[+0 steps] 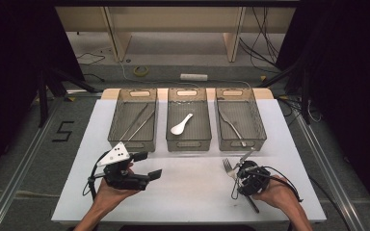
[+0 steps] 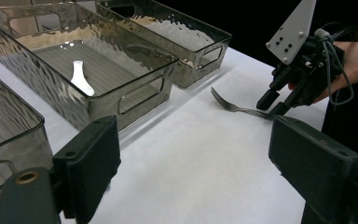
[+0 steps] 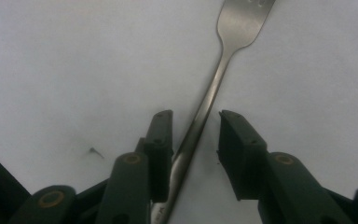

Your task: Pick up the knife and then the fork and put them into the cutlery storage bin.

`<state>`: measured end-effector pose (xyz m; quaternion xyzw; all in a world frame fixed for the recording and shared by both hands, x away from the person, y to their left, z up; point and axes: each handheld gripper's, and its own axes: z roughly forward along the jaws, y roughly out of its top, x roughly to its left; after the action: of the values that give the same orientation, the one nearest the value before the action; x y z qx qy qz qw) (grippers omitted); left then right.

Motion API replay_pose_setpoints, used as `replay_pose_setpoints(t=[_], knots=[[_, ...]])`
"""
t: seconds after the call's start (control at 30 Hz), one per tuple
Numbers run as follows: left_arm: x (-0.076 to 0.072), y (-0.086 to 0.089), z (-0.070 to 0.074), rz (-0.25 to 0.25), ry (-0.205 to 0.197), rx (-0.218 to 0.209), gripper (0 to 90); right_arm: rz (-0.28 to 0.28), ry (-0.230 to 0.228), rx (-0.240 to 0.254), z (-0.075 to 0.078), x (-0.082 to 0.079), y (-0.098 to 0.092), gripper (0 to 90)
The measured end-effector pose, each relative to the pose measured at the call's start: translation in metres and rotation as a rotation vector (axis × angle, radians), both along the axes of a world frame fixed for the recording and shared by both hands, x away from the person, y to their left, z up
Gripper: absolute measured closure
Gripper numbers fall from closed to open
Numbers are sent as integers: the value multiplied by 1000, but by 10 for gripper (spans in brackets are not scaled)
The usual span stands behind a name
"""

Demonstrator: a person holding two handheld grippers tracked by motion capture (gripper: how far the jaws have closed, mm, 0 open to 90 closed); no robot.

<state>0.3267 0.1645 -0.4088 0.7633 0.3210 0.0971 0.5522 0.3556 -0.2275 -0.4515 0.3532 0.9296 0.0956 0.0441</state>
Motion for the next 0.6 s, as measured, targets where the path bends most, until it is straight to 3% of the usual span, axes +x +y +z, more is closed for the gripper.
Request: replay_pose_setpoints(t=[0.2, 0.6], knots=[[0, 0, 0, 1, 0, 0, 161, 6, 7, -13, -2, 1, 1, 739], [0, 0, 0, 0, -2, 4, 161, -6, 26, -27, -3, 5, 3, 789]])
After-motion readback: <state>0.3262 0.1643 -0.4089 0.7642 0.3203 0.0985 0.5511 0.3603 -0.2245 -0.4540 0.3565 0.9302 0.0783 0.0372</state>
